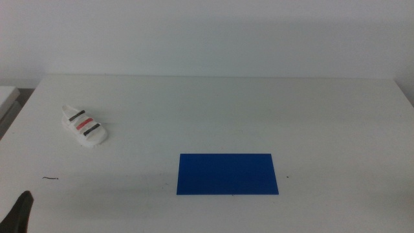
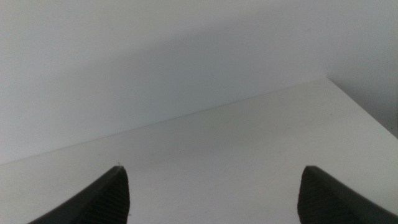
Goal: Use one arm to grab the shoe from the table and place it on the mat.
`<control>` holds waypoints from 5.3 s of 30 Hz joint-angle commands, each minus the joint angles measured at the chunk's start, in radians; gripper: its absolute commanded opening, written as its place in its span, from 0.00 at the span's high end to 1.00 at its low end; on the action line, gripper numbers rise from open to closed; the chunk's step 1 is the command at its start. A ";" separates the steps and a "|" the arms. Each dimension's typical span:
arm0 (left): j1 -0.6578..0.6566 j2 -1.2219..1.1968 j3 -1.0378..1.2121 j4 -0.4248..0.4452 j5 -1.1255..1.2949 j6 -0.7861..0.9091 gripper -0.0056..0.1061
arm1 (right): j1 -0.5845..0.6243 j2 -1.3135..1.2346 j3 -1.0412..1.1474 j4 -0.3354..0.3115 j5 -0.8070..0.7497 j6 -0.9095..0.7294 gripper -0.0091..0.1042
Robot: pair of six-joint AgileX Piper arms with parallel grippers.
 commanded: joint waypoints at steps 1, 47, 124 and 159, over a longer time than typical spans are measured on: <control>-0.001 0.065 -0.032 -0.027 -0.013 -0.001 0.11 | 0.002 -0.005 0.002 -0.006 -0.008 -0.006 0.22; 0.101 2.168 -1.741 0.028 0.857 -0.867 0.11 | 0.002 -0.005 0.002 -0.006 -0.008 -0.006 0.22; -0.649 2.129 -1.709 -0.120 0.869 0.954 0.52 | 0.002 -0.005 0.002 -0.006 -0.008 -0.006 0.22; -0.250 0.723 -0.700 -0.381 -0.016 0.331 0.11 | 0.002 -0.005 0.002 -0.006 -0.008 -0.006 0.22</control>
